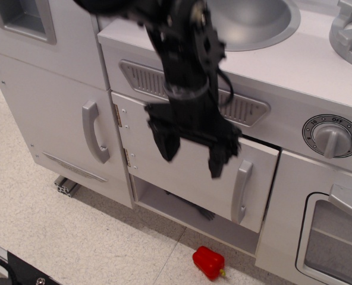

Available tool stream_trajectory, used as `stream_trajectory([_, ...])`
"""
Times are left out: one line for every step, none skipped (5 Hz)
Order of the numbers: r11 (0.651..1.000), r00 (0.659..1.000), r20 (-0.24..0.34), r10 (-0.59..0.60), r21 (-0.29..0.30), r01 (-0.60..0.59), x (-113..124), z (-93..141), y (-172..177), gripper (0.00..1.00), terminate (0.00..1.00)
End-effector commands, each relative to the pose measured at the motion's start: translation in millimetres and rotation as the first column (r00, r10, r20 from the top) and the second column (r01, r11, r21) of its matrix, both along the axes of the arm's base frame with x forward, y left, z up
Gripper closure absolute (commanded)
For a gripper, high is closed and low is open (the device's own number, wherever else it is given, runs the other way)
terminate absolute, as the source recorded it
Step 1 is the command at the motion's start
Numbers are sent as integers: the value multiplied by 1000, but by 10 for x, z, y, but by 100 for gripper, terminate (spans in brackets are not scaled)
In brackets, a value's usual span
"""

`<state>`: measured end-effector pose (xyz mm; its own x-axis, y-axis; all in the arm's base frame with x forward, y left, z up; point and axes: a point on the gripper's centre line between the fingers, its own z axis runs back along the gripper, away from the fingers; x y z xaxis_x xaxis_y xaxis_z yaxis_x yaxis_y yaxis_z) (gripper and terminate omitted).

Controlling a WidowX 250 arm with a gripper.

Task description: Open cabinet

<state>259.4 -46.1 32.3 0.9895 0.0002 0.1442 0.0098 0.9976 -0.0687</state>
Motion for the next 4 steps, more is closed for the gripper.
stream_trajectory([999,995,94,39,6,-39,250,-218,-260,0,0])
stream_trajectory([998,993,102,57,31,-60,378,-361,-301,0,0])
stream_trajectory([997,990,127,52,46,-58,497,-420,-292,0,0])
stream_trajectory([998,990,138,32,55,-40,560,-506,-298,0,0])
